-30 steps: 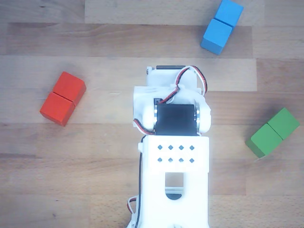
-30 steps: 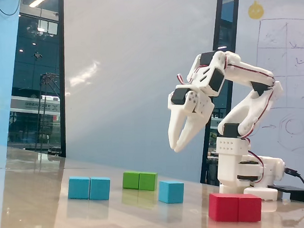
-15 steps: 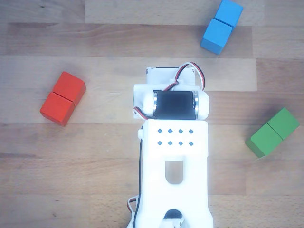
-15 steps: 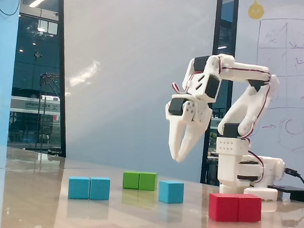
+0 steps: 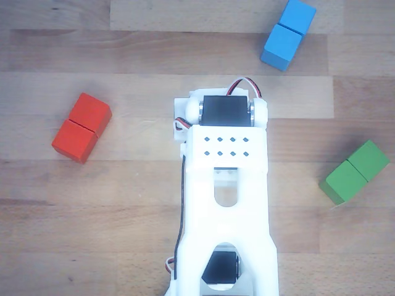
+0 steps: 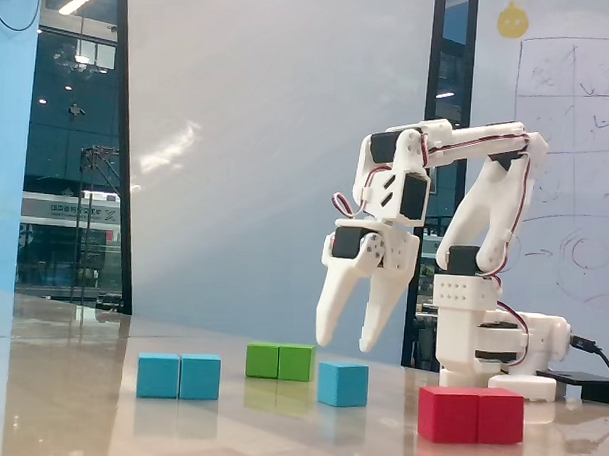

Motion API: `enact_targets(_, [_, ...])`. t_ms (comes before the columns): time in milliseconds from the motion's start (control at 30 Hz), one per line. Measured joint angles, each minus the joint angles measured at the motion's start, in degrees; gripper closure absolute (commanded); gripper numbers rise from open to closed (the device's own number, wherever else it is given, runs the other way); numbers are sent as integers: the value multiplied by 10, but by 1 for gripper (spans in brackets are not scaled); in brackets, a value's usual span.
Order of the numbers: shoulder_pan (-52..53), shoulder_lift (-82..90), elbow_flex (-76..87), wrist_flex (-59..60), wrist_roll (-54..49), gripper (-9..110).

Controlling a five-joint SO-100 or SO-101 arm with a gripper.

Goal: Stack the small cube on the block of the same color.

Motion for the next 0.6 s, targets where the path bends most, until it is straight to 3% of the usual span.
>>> enact_targets(600, [0,-151,-41,-25,0,74])
